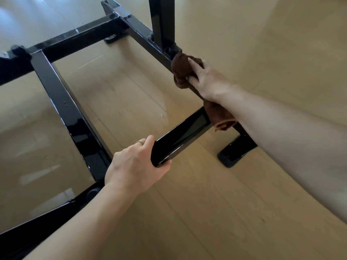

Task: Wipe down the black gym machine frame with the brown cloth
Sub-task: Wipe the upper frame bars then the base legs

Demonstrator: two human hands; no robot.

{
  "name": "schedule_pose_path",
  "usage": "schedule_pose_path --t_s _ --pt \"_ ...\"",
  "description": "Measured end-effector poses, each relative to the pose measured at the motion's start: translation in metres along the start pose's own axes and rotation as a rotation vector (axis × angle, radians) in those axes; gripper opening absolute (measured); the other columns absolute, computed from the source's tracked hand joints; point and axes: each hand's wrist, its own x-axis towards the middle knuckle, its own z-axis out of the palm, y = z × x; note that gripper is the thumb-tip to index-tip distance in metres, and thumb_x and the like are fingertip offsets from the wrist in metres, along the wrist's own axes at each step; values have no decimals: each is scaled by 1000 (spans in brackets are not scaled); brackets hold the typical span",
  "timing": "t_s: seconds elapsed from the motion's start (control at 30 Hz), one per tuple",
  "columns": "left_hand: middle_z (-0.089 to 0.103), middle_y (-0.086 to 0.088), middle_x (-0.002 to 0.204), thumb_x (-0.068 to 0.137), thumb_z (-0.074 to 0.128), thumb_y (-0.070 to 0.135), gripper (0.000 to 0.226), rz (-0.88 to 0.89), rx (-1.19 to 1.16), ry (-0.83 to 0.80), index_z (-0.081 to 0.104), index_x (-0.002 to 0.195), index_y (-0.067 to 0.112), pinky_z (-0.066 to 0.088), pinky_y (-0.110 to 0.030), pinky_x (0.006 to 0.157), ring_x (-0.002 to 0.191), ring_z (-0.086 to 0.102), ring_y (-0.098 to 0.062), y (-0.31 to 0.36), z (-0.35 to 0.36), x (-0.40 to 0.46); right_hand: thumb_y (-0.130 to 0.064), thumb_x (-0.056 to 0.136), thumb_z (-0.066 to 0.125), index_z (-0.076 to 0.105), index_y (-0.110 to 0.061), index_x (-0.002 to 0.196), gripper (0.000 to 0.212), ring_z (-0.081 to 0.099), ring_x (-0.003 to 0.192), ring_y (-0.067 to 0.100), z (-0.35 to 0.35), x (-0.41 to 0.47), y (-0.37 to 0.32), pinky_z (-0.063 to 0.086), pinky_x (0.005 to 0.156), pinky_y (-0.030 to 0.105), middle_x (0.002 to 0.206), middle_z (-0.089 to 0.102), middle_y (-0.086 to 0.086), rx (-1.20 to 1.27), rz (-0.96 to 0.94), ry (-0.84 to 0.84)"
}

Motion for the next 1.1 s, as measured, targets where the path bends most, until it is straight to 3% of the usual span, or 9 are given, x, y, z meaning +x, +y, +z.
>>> schedule_pose_path --t_s 0.13,0.27,0.33,0.43,0.6,0.73,0.83,1.0,1.1 --pt "54 13 91 84 49 74 48 -7 27 9 38 96 29 38 -33 65 69 50 -22 2 0 -1 -35 109 44 32 -26 159 52 50 125 31 1 -74 30 35 96 28 148 41 10 97 -20 117" --pt "53 14 92 85 48 74 47 -6 46 6 35 96 30 38 -33 65 70 46 -21 2 1 0 -39 109 42 33 -25 158 52 51 114 26 6 -72 32 35 90 28 140 45 13 131 -7 135" --pt "55 13 93 85 48 73 47 -10 43 16 35 95 30 40 -34 65 70 47 -20 2 2 0 -42 108 42 29 -28 160 55 50 114 29 7 -38 19 38 92 32 139 44 15 81 0 119" --pt "55 12 91 84 49 74 47 -10 33 33 36 94 30 42 -34 65 69 49 -21 2 3 0 -44 106 44 23 -29 162 61 48 128 41 9 20 -5 42 107 44 145 42 20 22 11 87" --pt "56 12 90 83 49 74 47 13 23 34 39 94 29 42 -35 64 72 58 -23 1 2 0 -45 107 44 25 -28 162 61 48 132 38 11 42 -14 41 110 42 150 41 16 53 3 70" --pt "54 12 88 83 49 75 48 15 39 45 40 94 29 38 -34 64 73 59 -23 -1 3 -1 -40 107 45 41 -27 156 50 53 126 36 4 -7 16 42 99 33 143 52 13 95 -26 134" --pt "52 14 88 84 49 75 48 23 35 49 41 96 29 38 -34 65 73 60 -23 -1 5 -2 -35 107 48 53 -19 146 43 59 116 30 4 -75 48 34 88 25 130 61 9 147 15 247" --pt "53 14 90 86 48 75 48 9 44 53 41 97 29 37 -35 65 74 59 -23 0 5 -4 -32 106 49 54 -14 144 42 59 109 25 4 -182 90 39 92 29 126 61 7 194 83 286" --pt "54 13 91 86 47 75 49 8 50 60 41 97 27 37 -35 66 74 58 -23 1 6 -4 -37 107 43 52 -16 145 44 57 103 20 3 -210 101 39 86 29 119 60 1 198 132 288"
